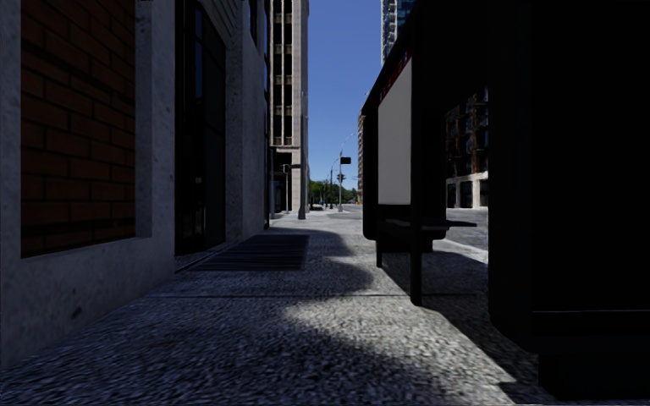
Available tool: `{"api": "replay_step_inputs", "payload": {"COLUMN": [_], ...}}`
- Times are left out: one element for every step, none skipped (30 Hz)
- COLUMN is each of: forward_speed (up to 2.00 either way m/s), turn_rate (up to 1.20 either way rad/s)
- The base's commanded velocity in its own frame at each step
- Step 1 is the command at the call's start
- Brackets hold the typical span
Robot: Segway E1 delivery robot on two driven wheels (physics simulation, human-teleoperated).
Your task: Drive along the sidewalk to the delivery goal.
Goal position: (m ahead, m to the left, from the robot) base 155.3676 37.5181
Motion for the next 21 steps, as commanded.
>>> {"api": "replay_step_inputs", "payload": {"forward_speed": [1.97,1.97,1.97,1.97,1.97,1.97,1.97,1.97,1.97,1.97,1.97,1.97,1.97,1.97,1.97,1.97,1.97,1.97,1.97,1.97,1.97], "turn_rate": [0.3,0.3,0.31,0.31,0.32,0.32,0.32,0.32,0.32,0.29,0.08,0.0,0.0,0.0,0.0,0.0,0.0,0.0,0.0,0.0,0.0]}}
